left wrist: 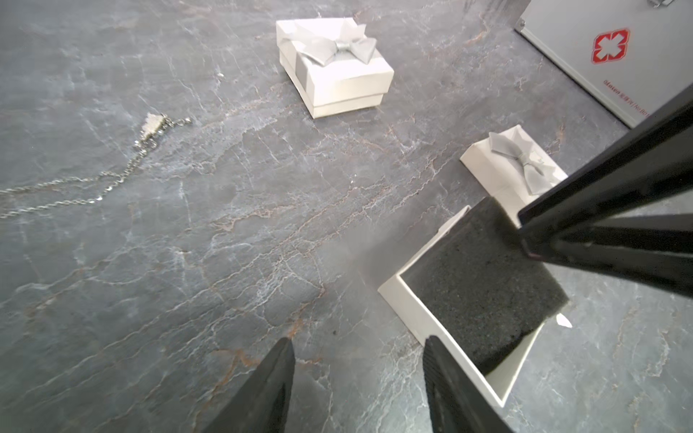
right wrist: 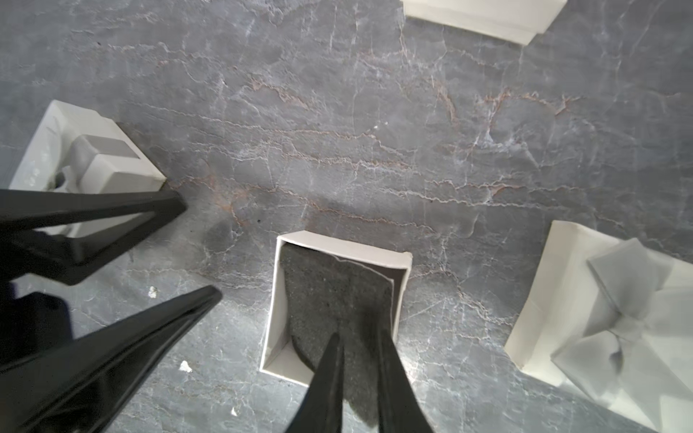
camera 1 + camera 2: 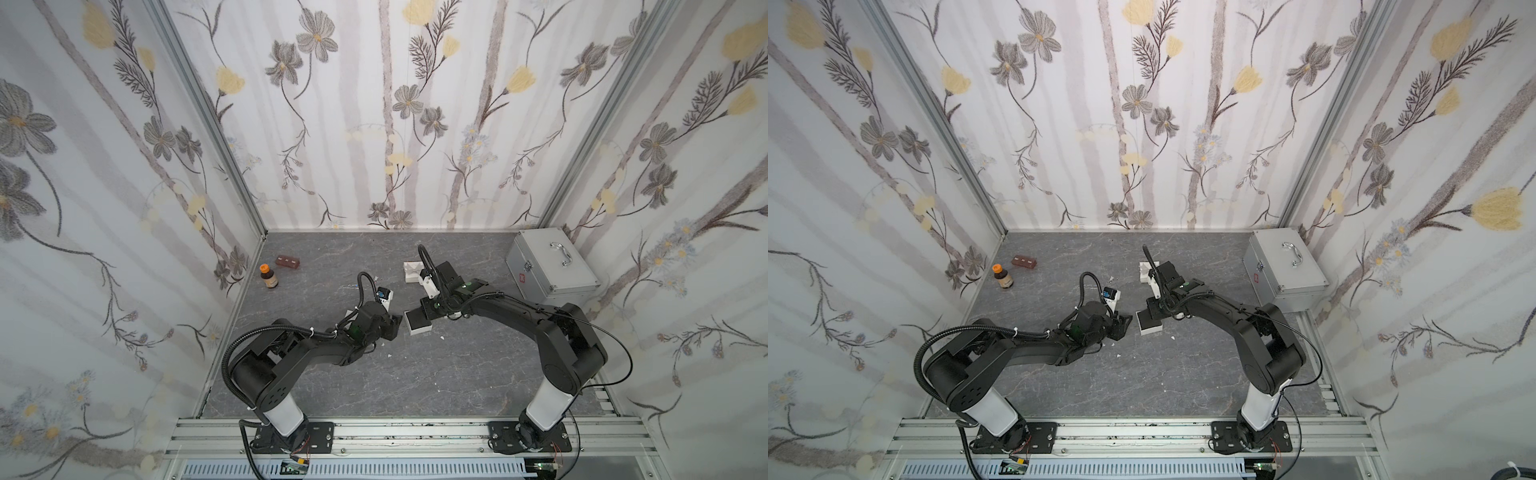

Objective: Take the necklace out of the lift-off lid jewelry box
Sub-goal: Place the inner lining in the jewelry box.

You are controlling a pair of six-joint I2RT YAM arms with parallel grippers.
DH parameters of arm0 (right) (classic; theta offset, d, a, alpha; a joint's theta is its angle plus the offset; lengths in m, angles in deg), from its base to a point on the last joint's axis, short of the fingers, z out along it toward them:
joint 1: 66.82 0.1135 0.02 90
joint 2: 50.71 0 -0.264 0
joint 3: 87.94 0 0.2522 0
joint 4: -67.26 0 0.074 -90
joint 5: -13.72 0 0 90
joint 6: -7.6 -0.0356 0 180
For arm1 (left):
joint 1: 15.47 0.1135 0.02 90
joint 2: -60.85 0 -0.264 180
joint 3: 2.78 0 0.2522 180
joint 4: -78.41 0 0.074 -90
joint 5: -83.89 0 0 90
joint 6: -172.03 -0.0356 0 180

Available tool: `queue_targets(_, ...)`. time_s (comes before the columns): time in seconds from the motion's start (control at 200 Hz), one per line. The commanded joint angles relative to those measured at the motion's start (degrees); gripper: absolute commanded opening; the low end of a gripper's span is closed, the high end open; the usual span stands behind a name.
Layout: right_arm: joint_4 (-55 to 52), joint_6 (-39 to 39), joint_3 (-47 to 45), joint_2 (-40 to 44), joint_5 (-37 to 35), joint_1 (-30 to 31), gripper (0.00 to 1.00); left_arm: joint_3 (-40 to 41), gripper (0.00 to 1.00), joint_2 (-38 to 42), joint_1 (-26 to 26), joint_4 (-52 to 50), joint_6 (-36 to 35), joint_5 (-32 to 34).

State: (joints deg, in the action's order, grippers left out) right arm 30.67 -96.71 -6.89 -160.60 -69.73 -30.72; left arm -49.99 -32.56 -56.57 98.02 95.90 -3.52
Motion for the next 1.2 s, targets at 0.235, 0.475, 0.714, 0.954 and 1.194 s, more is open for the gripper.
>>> queue_targets(0.235, 4.0, -1.0, 1.4, -6.1, 0.4, 0.5, 0.15, 1.6, 0.6, 10.2, 0.1, -2.8, -4.1, 5.8)
queue_targets(0.475, 2.0, 0.1, 3.1, -7.4, -2.9, 1.7, 0.14, 2.8, 0.62, 16.7, 0.2, -5.8, -6.7, 9.3)
queue_targets(0.714, -1.7, 0.9, 4.4, -4.4, -8.5, 2.8, 0.29, 4.0, 0.63, 19.1, 0.4, -6.6, -7.4, 10.9)
queue_targets(0.954, -2.0, 2.0, 5.3, -2.4, -7.7, 3.2, 0.25, 4.7, 0.63, 20.5, 0.5, -7.1, -7.4, 11.5)
queue_targets(1.194, 1.2, 1.7, 6.6, -5.6, -1.3, 4.0, 0.17, 4.6, 0.69, 24.2, 0.8, -9.8, -8.4, 12.0)
